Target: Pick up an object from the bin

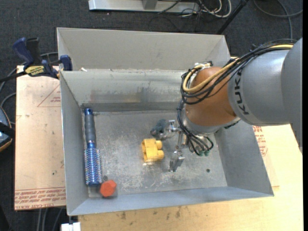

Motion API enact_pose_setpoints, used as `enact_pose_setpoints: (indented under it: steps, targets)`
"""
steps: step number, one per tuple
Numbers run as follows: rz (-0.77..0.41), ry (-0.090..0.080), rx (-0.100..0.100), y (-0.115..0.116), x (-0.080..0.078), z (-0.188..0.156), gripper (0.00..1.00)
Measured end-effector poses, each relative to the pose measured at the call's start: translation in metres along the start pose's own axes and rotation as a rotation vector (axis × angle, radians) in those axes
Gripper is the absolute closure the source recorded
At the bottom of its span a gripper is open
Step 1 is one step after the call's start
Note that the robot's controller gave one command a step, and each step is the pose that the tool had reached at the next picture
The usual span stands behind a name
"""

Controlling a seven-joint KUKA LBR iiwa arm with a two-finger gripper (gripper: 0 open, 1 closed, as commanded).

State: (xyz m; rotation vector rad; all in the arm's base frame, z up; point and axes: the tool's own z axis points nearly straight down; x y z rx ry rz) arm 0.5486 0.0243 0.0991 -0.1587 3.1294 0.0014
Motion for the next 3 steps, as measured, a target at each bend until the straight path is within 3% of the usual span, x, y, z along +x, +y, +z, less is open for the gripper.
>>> enact_pose_setpoints:
  steps: [1,2,3]
  targets:
    - [-0.027,0.003,0.002,0.059,-0.036,0.025,0.0]
    - [-0.021,-0.004,-0.001,0.058,-0.037,0.022,1.0]
    - [-0.397,-0.001,0.0,0.039,-0.016,-0.146,1.0]
